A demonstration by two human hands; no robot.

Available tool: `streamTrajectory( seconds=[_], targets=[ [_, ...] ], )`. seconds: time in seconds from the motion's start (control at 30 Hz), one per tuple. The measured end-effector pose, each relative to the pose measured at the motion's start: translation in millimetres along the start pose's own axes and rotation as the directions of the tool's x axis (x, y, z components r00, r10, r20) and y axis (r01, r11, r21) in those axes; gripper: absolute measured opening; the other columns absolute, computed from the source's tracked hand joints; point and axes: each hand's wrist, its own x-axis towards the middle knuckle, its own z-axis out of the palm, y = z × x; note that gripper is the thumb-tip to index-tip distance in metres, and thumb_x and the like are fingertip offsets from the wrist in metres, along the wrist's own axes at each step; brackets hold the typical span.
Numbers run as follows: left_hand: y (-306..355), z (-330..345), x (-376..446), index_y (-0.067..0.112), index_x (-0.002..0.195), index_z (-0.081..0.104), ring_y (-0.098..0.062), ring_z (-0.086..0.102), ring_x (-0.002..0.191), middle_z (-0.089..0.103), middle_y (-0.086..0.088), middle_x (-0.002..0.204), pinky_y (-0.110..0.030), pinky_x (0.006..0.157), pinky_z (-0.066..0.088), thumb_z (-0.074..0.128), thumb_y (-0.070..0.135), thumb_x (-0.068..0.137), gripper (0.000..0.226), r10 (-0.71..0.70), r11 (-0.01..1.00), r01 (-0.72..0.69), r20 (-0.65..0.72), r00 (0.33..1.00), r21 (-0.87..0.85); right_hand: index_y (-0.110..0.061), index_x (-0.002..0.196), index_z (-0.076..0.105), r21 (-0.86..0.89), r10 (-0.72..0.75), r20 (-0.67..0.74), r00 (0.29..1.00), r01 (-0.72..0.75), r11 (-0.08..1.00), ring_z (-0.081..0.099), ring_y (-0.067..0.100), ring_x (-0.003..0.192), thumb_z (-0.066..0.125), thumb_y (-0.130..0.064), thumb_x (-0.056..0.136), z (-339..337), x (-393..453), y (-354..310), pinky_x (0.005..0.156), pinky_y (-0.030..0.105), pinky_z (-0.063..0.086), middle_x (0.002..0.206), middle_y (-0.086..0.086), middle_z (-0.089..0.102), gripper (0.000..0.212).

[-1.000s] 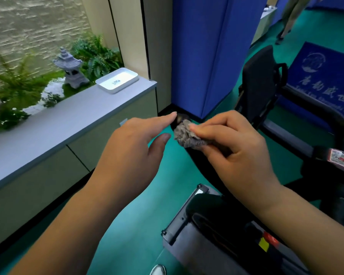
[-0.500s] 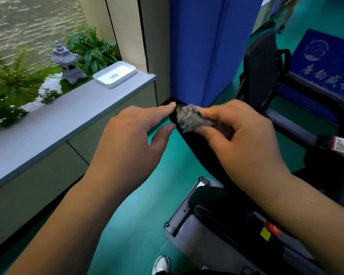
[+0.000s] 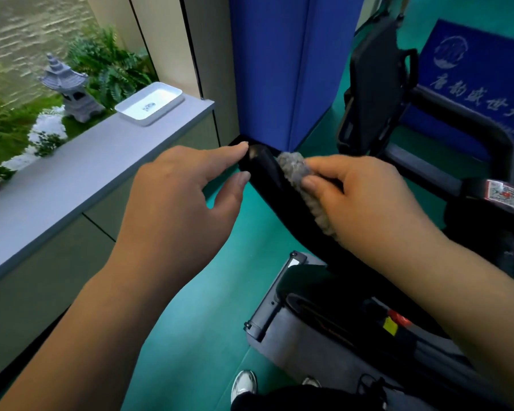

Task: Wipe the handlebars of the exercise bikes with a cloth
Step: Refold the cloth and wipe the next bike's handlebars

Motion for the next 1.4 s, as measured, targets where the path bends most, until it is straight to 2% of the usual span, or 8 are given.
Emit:
streamTrajectory(
  seconds=[0.23, 0.4, 0.53, 0.67, 0.77, 0.9, 1.07, 1.4],
  targets=[
    [-5, 0, 3, 0.026, 0.121, 0.066, -0.015, 0.060, 0.086, 0.070, 0.005, 0.095, -0.020, 0.074, 0.036, 0.059, 0.031, 0.083, 0.038, 0.021, 1.000, -0.021, 0.033, 0.999, 0.014, -0.021, 0.095, 0.073, 0.045, 0.110, 0.062, 0.992, -0.113, 0.993, 0.068, 0.017, 0.082, 0.058, -0.027, 0.093, -5, 5, 1, 0.078, 0.037, 0.055, 0.086, 0.003, 0.073, 0.017],
    [-5, -1, 1, 0.021, 0.119, 0.067, -0.019, 0.061, 0.084, 0.070, 0.002, 0.093, -0.022, 0.074, 0.037, 0.061, 0.026, 0.082, 0.038, 0.053, 0.998, -0.054, 0.037, 0.998, 0.025, -0.031, 0.123, 0.063, 0.209, 0.030, -0.087, 0.996, -0.011, 0.978, 0.059, -0.003, 0.100, 0.055, -0.014, 0.094, 16, 15, -12, 0.085, 0.001, 0.040, 0.111, -0.016, 0.067, 0.035],
    [-6, -3, 0, 0.023, 0.121, 0.065, -0.016, 0.060, 0.085, 0.069, 0.006, 0.093, -0.021, 0.074, 0.037, 0.059, 0.028, 0.083, 0.039, 0.058, 0.998, -0.059, 0.059, 0.997, 0.022, -0.040, 0.112, 0.068, 0.088, 0.021, 0.031, 0.999, -0.023, 0.996, 0.058, -0.007, 0.070, 0.055, -0.019, 0.095, 3, -3, -3, 0.064, 0.009, 0.043, 0.077, -0.021, 0.064, 0.030],
    [-10, -1, -2, 0.025, 0.126, 0.062, -0.016, 0.059, 0.083, 0.068, 0.004, 0.092, -0.023, 0.071, 0.038, 0.057, 0.028, 0.083, 0.043, 0.057, 0.998, -0.058, 0.076, 0.996, 0.012, -0.036, 0.113, 0.068, 0.025, 0.069, 0.013, 0.998, -0.069, 0.997, 0.057, -0.008, 0.084, 0.061, -0.020, 0.091, -5, -24, 9, 0.077, -0.004, 0.037, 0.104, -0.016, 0.069, 0.028],
    [-11, 0, -3, 0.025, 0.128, 0.061, -0.020, 0.061, 0.084, 0.069, 0.001, 0.093, -0.025, 0.072, 0.037, 0.056, 0.025, 0.083, 0.045, 0.062, 0.998, -0.064, 0.092, 0.994, 0.018, -0.029, 0.118, 0.067, 0.178, 0.010, -0.143, 0.990, 0.016, 0.984, 0.059, -0.008, 0.098, 0.066, -0.019, 0.087, 3, -16, -2, 0.089, 0.002, 0.042, 0.109, -0.015, 0.068, 0.032],
    [-17, -3, -1, 0.027, 0.130, 0.058, -0.021, 0.057, 0.084, 0.068, -0.004, 0.097, -0.024, 0.071, 0.035, 0.054, 0.019, 0.085, 0.046, 0.071, 0.997, -0.075, 0.135, 0.988, 0.027, -0.016, 0.118, 0.068, 0.103, -0.238, -0.313, 0.920, 0.282, 0.954, 0.060, 0.005, 0.098, 0.069, -0.013, 0.085, 16, -5, -10, 0.090, 0.017, 0.047, 0.104, -0.002, 0.067, 0.034],
    [-25, -4, 1, 0.028, 0.133, 0.055, -0.009, 0.044, 0.082, 0.066, -0.002, 0.095, -0.024, 0.070, 0.035, 0.058, 0.007, 0.088, 0.050, 0.113, 0.994, -0.113, 0.163, 0.980, -0.008, -0.011, 0.112, 0.070, -0.046, -0.364, -0.318, 0.875, 0.370, 0.928, 0.060, 0.007, 0.094, 0.070, -0.013, 0.085, 17, -42, 15, 0.085, 0.018, 0.048, 0.098, 0.002, 0.063, 0.028],
    [-31, -6, 8, 0.018, 0.128, 0.061, -0.021, 0.054, 0.094, 0.069, -0.010, 0.098, -0.011, 0.070, 0.024, 0.052, 0.004, 0.083, 0.048, 0.209, 0.978, -0.209, 0.158, 0.965, -0.012, -0.005, 0.104, 0.074, -0.288, -0.557, -0.404, 0.725, 0.477, 0.830, 0.056, 0.034, 0.081, 0.064, -0.015, 0.092, 50, -18, -13, 0.069, 0.039, 0.047, 0.094, 0.019, 0.059, 0.019]
  ],
)
